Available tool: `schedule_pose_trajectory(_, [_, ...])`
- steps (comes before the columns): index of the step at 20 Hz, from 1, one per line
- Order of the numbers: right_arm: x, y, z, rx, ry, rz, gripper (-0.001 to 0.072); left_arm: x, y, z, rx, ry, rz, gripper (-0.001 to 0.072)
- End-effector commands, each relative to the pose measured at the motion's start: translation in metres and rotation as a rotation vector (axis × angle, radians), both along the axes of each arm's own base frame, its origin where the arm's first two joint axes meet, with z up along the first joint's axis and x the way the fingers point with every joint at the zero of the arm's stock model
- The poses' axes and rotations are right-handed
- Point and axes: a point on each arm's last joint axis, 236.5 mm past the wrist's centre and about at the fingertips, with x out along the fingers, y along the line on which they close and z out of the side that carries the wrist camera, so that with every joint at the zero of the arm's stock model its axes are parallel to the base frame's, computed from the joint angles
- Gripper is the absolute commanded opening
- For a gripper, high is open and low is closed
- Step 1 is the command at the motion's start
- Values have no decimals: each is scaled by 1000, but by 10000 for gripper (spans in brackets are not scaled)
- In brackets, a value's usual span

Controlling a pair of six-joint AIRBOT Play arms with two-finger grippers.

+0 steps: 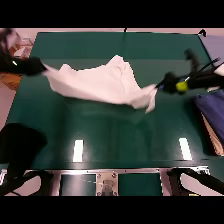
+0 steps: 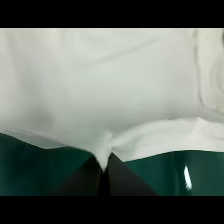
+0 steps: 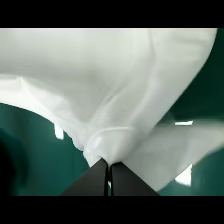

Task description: Fold the shirts.

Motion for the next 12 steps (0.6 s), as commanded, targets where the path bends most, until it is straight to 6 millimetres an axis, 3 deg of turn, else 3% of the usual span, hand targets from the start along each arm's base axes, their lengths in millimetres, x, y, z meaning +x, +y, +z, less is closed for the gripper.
schedule_pose_trajectory(1, [7, -30, 178, 112, -410, -93, 17, -37, -13, 194, 36, -468, -7, 24])
schedule_pose_trajectory(3, [-11, -44, 261, 185, -604, -131, 18, -83, -19, 294, 63, -737, 8, 24])
schedule_pose_trajectory(5, [-37, -54, 333, 235, -805, -159, 18, -128, -22, 362, 55, -949, 42, 24])
schedule_pose_trajectory(6, [-53, -58, 365, 244, -903, -178, 18, -146, -22, 383, 45, -1027, 65, 24])
schedule_pose_trajectory(7, [-67, -63, 389, 236, -989, -202, 18, -163, -22, 396, 37, -1082, 81, 24])
schedule_pose_trajectory(9, [-92, -76, 425, 165, -1134, -285, 18, -182, -24, 404, 44, -1117, 81, 24])
schedule_pose_trajectory(12, [-118, -84, 445, 27, -1255, -362, 18, -187, -27, 401, 55, -1107, 72, 24])
